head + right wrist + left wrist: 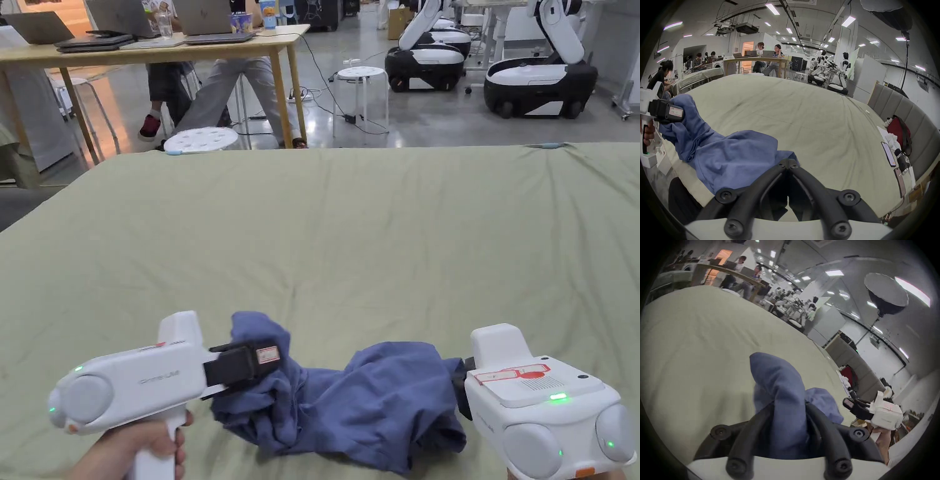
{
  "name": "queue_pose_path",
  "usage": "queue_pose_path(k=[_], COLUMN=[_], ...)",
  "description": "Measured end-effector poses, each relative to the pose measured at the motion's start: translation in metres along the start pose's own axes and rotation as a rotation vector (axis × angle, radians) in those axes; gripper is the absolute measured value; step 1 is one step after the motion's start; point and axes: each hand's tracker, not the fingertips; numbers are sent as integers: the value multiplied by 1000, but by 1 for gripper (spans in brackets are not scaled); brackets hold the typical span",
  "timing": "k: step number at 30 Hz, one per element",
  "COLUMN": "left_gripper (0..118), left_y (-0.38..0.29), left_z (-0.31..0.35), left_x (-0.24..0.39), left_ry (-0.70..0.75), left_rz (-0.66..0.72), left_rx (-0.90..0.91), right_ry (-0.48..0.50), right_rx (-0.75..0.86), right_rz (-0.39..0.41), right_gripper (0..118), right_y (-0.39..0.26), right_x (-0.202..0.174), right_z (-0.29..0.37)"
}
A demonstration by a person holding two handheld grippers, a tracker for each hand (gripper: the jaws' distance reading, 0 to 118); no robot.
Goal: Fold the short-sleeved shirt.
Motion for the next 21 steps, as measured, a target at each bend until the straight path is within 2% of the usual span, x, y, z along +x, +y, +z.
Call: queue_pose_path(k=[4, 8, 14, 16, 17, 18, 20, 21], left_gripper=[14, 15, 15, 21, 31, 53, 89, 114], left_y=[-8, -25, -48, -49, -48, -46, -40, -36], left_z=[-45, -95, -134, -135, -133, -129, -120, -114], left_x=[41, 71, 77, 76, 75, 77, 83, 86], left_ry=[-98, -79, -106, -96, -111, -155, -199, -195], left_rz=[-30, -66, -16, -7, 15, 43, 32, 10], left_rx=[-61, -154, -203, -209, -196, -174, -155, -151], right_ry=[-24, -55, -103, -109, -111, -113, -111, -108], right_rx=[3, 2, 1, -1, 0, 0, -1, -2], right_rz=[-16, -42, -89, -99, -102, -105, -107, -106], right_gripper=[0, 0, 0, 0, 0, 0, 0, 0], right_y=[-2, -5, -11, -12, -12, -12, -12, -13], right_x=[13, 30, 55, 59, 60, 61, 61, 60], right_z=[6, 9, 15, 16, 16, 16, 16, 16])
